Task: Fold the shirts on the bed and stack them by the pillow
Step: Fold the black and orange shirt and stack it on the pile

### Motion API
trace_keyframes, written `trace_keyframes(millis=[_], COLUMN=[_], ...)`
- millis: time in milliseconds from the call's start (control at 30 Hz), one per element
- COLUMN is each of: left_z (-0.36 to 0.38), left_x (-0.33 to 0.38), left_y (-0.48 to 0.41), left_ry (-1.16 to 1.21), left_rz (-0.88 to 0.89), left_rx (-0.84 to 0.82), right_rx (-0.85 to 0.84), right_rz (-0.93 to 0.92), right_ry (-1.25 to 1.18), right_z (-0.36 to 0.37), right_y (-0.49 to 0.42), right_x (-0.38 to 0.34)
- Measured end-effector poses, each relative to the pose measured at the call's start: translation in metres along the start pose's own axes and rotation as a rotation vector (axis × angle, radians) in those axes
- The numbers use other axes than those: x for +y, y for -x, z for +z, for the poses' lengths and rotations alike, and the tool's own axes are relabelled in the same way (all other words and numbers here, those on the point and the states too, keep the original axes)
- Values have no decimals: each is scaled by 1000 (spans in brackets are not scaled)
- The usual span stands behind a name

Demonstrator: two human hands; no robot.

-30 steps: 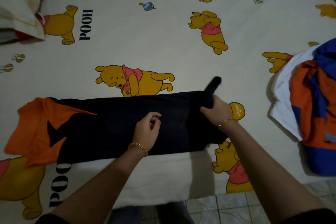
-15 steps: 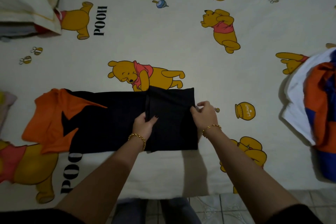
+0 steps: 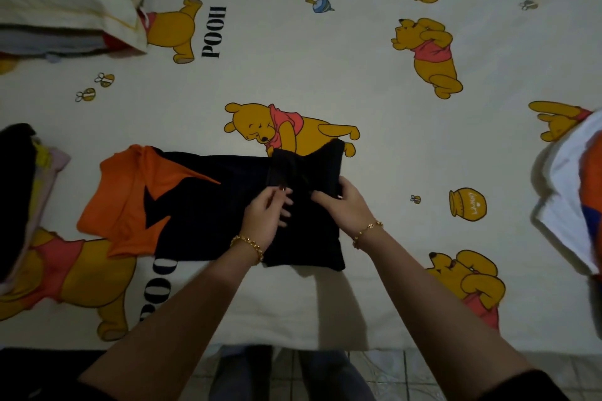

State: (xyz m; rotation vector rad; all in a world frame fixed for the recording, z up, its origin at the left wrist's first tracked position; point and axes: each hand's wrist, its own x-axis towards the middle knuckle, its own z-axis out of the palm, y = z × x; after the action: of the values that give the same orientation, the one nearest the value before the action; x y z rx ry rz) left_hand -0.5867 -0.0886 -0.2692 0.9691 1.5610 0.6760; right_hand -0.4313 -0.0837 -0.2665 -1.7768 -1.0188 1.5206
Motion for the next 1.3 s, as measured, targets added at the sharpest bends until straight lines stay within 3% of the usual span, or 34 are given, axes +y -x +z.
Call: trace_keyframes(millis=[67,167,267,333,400,500,733,1000,1167,1300], left_z=[-5,-23,-50,-72,-100,-153,-253,-264,-260,-228], left_x=[12,12,7,6,7,5,-30,-51,-48,-13], left_y=[4,0,-2,-4,-5,-12,-35,-55,-62,-65], left_ry=[339,415,416,432,436,417,267,-10,3,99], left_rz=[-239,-375,-421,-459,-473,-468,-467,-329,-349,-332], left_rx=[-152,-134,-53,-26,-3,40,129,134,88,7], right_rx=[-126,-240,-89,97,217,144,101,-20,6,80], right_rz=[33,142,164,176,180,241,283,419,310,91], right_ry=[-158,-500,-633,-539,-260,-47,-16,-97,-135,18], right_z=[16,31,47,61,76,103,174,186,177,140], right_y=[5,11,10,5,-5,-8,-18,-28,-23,-31], right_x=[-13,-25,-28,-24,-16,-14,-28,-44,-56,-96])
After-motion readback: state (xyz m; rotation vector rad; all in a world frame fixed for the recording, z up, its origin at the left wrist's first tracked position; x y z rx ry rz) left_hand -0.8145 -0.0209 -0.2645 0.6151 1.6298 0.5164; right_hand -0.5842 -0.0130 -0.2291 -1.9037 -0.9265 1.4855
